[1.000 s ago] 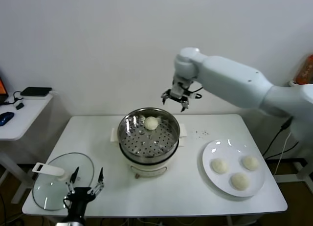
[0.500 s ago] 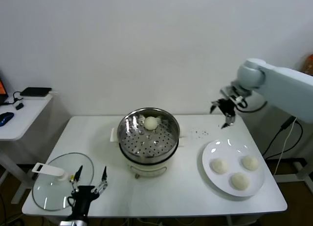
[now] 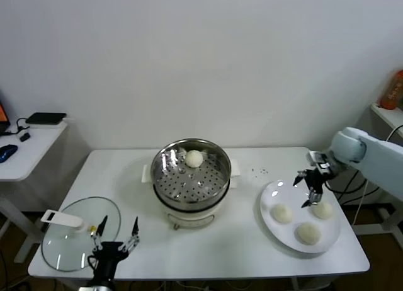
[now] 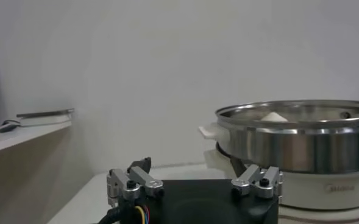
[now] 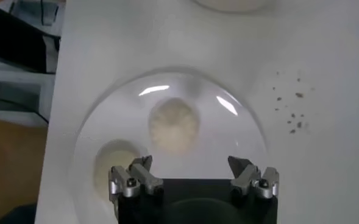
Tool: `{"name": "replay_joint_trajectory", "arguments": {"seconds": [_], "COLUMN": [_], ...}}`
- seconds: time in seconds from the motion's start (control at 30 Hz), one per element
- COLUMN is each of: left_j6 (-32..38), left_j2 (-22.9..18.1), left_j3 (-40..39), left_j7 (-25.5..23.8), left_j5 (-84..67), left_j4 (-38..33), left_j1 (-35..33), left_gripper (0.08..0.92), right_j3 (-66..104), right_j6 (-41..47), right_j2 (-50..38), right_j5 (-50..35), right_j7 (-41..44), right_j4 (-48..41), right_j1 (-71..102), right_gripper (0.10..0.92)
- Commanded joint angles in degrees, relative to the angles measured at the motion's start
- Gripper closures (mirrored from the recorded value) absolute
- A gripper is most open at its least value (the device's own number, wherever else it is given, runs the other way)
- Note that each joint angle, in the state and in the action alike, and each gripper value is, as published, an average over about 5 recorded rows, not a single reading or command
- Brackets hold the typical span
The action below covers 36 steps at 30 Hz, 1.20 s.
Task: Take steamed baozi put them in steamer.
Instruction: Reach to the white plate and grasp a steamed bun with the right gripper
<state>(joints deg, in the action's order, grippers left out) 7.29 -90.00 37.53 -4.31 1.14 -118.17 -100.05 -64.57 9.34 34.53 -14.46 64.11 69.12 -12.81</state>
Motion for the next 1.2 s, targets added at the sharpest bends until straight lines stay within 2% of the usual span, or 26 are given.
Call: {"name": "replay_joint_trajectory", "arguments": {"seconds": [0.03, 0.97, 1.2], "left_j6": [0.1, 0.9, 0.8], "left_j2": [0.0, -0.1, -0.1], "left_j3": [0.2, 0.5, 0.6], "left_j7": [0.1, 0.1, 0.1], "left_j5": [0.0, -0.5, -0.5], "left_j4": [0.2, 1.0, 0.9], "left_j1": [-0.4, -0.9, -0.8], "left_gripper": [0.177, 0.177, 0.177], "right_j3": [3.8, 5.3, 5.8], "right_j6": [2.4, 1.3, 1.5], "right_j2": [1.7, 7.5, 8.0], "right_j5": [-0.4, 3.0, 2.9], "right_j7": [-1.8, -2.1, -1.6], "right_j4": [-0.8, -7.1, -7.6], "right_j1": [8.0, 9.0, 9.3], "right_gripper": [0.203, 0.204, 0.278]}}
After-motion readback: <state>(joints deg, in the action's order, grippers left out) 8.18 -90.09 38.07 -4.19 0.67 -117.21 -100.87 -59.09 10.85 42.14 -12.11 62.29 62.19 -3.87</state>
